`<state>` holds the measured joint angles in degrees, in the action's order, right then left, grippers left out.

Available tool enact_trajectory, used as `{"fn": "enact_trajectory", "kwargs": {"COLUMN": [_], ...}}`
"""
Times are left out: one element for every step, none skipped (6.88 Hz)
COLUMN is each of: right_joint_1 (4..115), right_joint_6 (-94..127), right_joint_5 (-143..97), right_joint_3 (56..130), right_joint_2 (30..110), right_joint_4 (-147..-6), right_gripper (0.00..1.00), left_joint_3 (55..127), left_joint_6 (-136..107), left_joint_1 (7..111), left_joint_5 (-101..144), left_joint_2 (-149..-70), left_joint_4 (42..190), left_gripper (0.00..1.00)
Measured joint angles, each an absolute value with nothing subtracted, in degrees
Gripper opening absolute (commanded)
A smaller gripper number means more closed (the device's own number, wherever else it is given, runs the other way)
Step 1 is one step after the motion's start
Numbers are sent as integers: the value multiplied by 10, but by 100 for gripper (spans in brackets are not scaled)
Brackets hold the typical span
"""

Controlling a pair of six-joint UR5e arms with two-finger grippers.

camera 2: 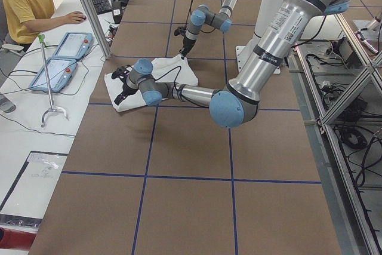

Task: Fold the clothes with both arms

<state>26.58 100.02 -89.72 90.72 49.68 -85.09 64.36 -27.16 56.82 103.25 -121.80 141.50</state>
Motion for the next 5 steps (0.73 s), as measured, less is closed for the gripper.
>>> {"fn": "enact_trajectory", "kwargs": {"right_joint_1": [259, 233, 196, 157, 123], "right_joint_6": [994, 1002, 1028, 1062, 1089], "right_joint_5": [-894, -875, -850, -828, -804], "right_joint_3": [981, 1039, 1073, 1085, 1086], "right_joint_2": [551, 586, 595, 586, 569], "right_joint_4": [-872, -897, -926, -956, -977], "right_gripper": [0, 0, 0, 0, 0], "left_joint_3": [646, 651, 658, 669, 683], "left_joint_6": [-272, -272, -273, -275, -286], "left_joint_1": [568, 567, 565, 564, 563], "left_joint_5": [1035, 1040, 1050, 1064, 1079], "left_joint_2": [-1218, -1216, -1212, -1206, -1199], "left_joint_4": [1415, 1415, 1414, 1414, 1413], "left_gripper": [100, 100, 100, 100, 100]}}
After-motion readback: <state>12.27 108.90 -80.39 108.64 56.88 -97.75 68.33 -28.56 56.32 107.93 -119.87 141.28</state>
